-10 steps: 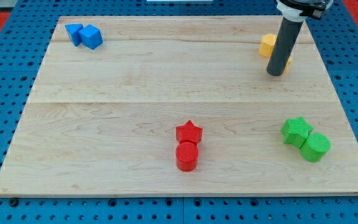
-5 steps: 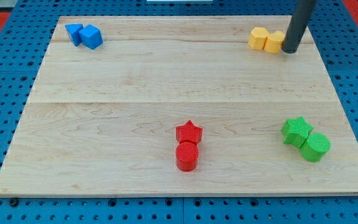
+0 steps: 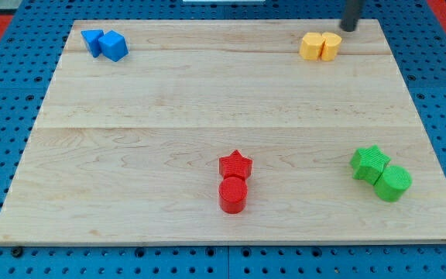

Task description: Push the yellow hexagon below the blue cube

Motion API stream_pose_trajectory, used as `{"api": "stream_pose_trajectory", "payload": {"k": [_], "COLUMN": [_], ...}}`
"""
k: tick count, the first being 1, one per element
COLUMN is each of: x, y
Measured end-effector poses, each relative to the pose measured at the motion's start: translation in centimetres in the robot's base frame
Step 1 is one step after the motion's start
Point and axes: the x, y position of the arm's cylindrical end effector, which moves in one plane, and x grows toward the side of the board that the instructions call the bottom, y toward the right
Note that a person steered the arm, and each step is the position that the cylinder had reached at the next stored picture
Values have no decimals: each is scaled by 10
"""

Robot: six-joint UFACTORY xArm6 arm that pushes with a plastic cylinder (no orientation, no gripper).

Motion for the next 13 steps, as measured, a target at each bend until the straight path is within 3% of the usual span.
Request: {"api": "stream_pose_trajectory", "payload": {"k": [1,2,3,4,6,7,9,11,12,13], "x": [34,32,34,66,25,2,88,83,141,154], "y": [-3,-50,-144,-189,-146,-89,-116,-158,-200,-157]}}
